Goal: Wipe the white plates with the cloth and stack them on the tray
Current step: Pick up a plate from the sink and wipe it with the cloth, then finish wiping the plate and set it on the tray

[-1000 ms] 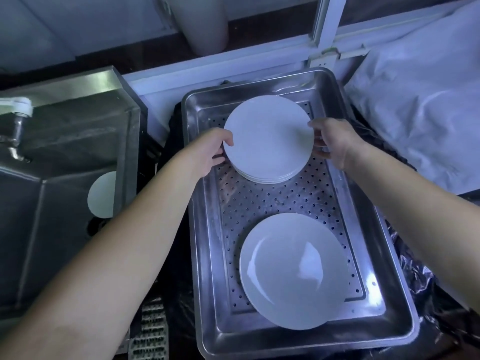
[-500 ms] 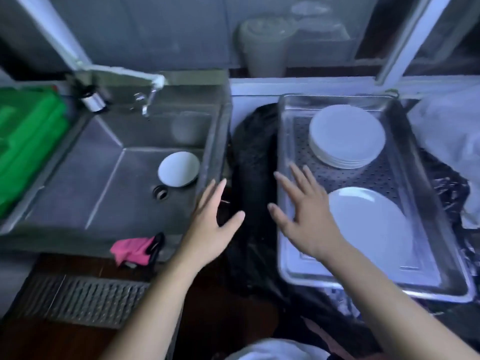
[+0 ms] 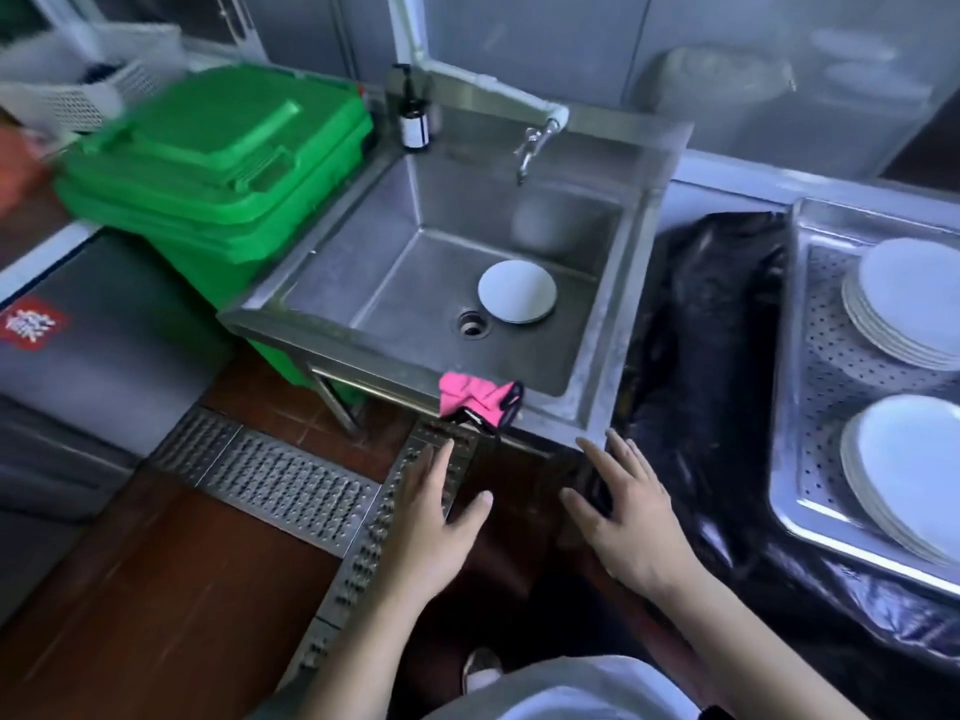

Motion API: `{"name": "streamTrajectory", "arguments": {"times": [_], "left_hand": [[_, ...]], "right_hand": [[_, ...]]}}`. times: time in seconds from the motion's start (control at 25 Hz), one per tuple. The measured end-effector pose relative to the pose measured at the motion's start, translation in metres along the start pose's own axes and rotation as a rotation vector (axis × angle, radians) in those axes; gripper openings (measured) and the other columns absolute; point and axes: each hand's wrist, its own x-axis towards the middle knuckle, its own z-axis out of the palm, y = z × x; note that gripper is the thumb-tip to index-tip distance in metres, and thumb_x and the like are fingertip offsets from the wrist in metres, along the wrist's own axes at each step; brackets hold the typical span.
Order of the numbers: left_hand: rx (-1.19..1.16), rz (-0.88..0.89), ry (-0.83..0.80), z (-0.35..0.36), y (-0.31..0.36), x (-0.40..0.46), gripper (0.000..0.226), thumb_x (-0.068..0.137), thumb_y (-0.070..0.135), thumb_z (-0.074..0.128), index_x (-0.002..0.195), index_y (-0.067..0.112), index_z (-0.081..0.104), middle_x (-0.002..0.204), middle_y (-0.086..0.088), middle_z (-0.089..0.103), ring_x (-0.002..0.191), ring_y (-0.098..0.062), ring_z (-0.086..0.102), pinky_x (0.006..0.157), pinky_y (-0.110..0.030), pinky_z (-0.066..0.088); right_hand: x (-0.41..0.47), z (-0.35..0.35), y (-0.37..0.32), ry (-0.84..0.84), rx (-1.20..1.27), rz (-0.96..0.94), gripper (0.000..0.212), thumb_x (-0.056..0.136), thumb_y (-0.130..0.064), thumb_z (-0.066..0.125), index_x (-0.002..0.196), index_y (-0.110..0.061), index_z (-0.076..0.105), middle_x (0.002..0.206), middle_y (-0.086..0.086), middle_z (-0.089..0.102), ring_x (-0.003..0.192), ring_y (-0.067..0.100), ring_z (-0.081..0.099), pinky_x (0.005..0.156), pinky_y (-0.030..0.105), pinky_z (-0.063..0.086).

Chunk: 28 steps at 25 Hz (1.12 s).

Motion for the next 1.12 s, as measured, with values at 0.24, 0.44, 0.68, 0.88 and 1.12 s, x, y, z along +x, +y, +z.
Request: {"name": "streamTrajectory", "arguments": {"times": [0.24, 0.44, 0.68, 0.88, 1.12], "left_hand": [[-0.007, -0.007, -0.069, -0.02, -0.022, 0.05, 0.078, 0.095, 0.045, 0.065, 0.16, 0.033, 0.023, 0.169, 0.006, 0.016, 0.155, -0.013, 0.011, 0.126, -0.043, 0.018], [0.071, -0.118, -0.15, -0.068, -0.035, 0.144, 0.077, 0.094, 0.044, 0.067, 0.158, 0.031, 0.027, 0.166, 0.008, 0.024, 0.152, -0.009, 0.02, 0.124, -0.034, 0.022], [0.105, -0.119, -0.216, -0.101, -0.011, 0.31, 0.071, 0.095, 0.029, 0.07, 0.156, 0.029, 0.033, 0.154, 0.017, 0.031, 0.14, -0.001, 0.032, 0.107, -0.008, 0.028], [0.045, -0.26, -0.321, -0.08, -0.021, 0.424, 0.069, 0.095, 0.026, 0.068, 0.155, 0.029, 0.034, 0.15, 0.003, 0.051, 0.138, -0.015, 0.048, 0.113, -0.035, 0.039], [0.205, -0.315, -0.514, -0.001, -0.048, 0.581, 0.074, 0.093, 0.025, 0.065, 0.159, 0.019, 0.031, 0.157, -0.008, 0.043, 0.136, -0.023, 0.048, 0.108, -0.035, 0.042]], "right_hand": [[0.061, 0.019, -0.021, -0.036, 0.06, 0.054, 0.06, 0.094, -0.041, 0.062, 0.15, -0.031, 0.042, 0.164, 0.0, 0.023, 0.153, 0.017, 0.014, 0.122, 0.043, 0.021], [0.178, 0.043, -0.033, -0.003, 0.248, 0.128, 0.053, 0.093, -0.036, 0.065, 0.143, -0.027, 0.051, 0.16, -0.001, 0.034, 0.149, 0.01, 0.025, 0.115, 0.031, 0.033], [0.307, 0.046, -0.031, -0.032, 0.348, 0.295, 0.054, 0.09, -0.034, 0.069, 0.14, -0.021, 0.054, 0.152, 0.0, 0.043, 0.137, 0.019, 0.045, 0.112, 0.03, 0.036], [0.391, 0.056, -0.018, -0.057, 0.541, 0.595, 0.052, 0.091, -0.021, 0.071, 0.139, -0.012, 0.053, 0.125, 0.001, 0.058, 0.107, 0.021, 0.06, 0.088, 0.029, 0.046], [0.481, 0.09, 0.036, -0.014, 0.686, 0.914, 0.021, 0.091, -0.01, 0.069, 0.111, -0.011, 0.061, 0.079, 0.004, 0.059, 0.061, 0.013, 0.052, 0.05, 0.021, 0.042]]}}
